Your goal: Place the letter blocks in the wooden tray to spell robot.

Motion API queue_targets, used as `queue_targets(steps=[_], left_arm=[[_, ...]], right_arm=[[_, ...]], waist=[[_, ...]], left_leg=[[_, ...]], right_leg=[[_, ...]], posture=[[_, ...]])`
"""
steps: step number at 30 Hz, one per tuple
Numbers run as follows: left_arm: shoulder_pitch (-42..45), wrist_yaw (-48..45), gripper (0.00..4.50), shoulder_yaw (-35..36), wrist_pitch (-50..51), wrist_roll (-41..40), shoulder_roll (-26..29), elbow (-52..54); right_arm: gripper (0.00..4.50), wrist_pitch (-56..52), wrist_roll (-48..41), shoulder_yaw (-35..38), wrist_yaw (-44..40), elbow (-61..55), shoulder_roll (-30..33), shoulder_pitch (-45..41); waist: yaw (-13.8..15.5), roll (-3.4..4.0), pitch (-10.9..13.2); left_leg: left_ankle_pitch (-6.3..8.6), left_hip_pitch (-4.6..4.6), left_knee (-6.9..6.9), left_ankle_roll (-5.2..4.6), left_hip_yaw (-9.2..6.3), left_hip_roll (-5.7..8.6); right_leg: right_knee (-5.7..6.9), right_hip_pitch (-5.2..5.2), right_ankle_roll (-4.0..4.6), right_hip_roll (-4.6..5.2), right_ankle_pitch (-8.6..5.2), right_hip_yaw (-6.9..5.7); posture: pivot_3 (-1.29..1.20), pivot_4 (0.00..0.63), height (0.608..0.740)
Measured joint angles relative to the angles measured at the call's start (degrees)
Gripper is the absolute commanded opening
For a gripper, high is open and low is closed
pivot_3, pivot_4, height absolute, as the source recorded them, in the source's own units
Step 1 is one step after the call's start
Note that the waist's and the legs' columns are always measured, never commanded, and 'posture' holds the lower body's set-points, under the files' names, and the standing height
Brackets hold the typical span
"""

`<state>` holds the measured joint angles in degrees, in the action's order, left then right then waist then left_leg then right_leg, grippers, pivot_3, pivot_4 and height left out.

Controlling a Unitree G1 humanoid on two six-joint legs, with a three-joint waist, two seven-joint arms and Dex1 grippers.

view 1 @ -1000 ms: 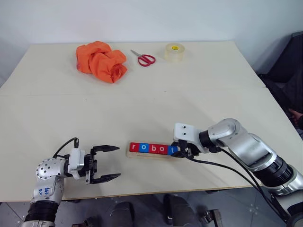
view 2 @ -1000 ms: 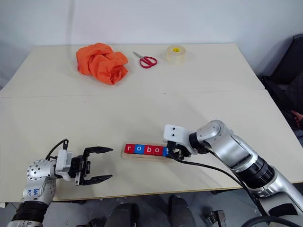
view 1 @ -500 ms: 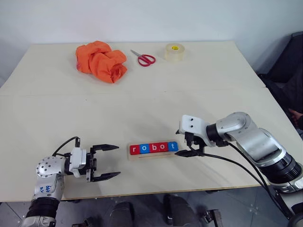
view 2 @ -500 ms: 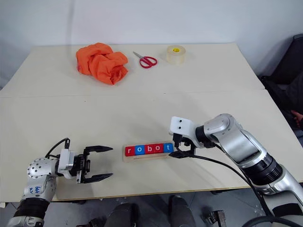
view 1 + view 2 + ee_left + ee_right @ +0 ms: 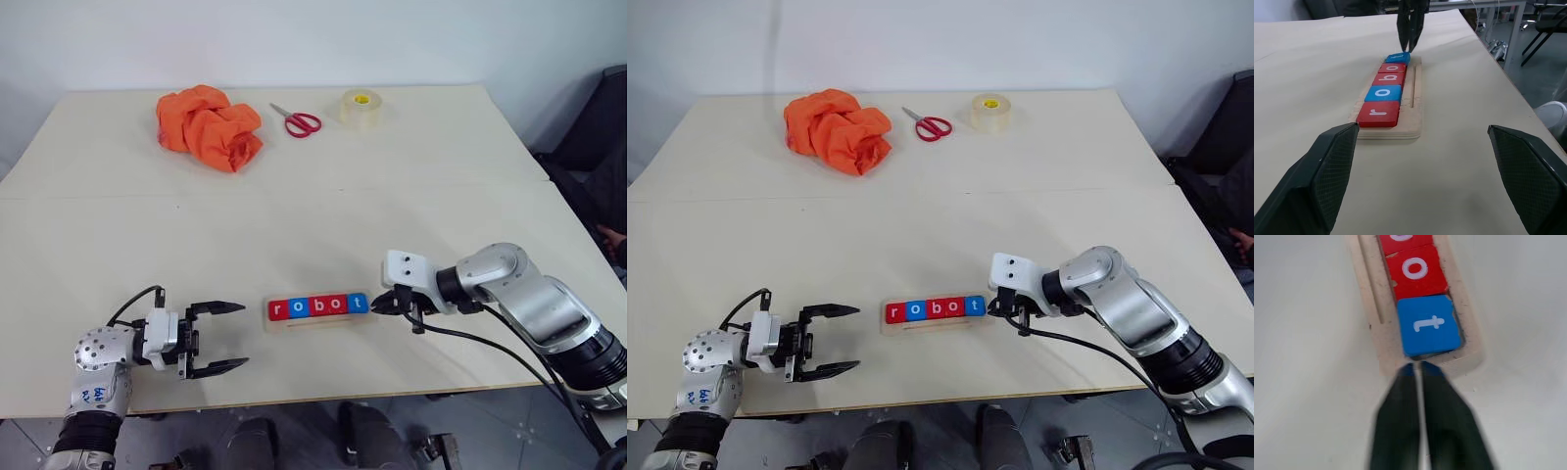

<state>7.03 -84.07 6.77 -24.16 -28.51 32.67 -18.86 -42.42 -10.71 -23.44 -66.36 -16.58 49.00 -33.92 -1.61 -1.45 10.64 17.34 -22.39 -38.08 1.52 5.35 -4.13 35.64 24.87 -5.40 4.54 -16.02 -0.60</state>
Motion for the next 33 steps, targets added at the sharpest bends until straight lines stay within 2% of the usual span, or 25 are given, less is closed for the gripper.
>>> queue_targets(steps=[26, 33], left_arm=[[-0.28, 0.71, 4.50, -0.02, 0.20, 0.08, -0.08, 0.75], [0.28, 0.70, 4.50, -0.19, 0.21, 0.21, -0.20, 0.55]], right_arm=[[0.02, 1.02, 0.30, 0.25, 0.50, 1.28, -2.25, 0.05], [0.02, 5.88, 2.12, 2.30, 1.42, 9.47, -4.42, -7.30]], waist=[[0.00, 0.00, 0.00], [-0.06, 0.00, 0.00]], left_leg=[[0.00, 0.01, -0.02, 0.00, 0.00, 0.00], [0.00, 0.06, -0.04, 0.01, 0.02, -0.01]], right_leg=[[0.01, -0.02, 0.00, 0.00, 0.00, 0.00], [0.04, -0.05, -0.01, -0.01, 0.00, 0.00]], posture=[[0.00, 0.150, 0.740], [0.00, 0.150, 0.740]])
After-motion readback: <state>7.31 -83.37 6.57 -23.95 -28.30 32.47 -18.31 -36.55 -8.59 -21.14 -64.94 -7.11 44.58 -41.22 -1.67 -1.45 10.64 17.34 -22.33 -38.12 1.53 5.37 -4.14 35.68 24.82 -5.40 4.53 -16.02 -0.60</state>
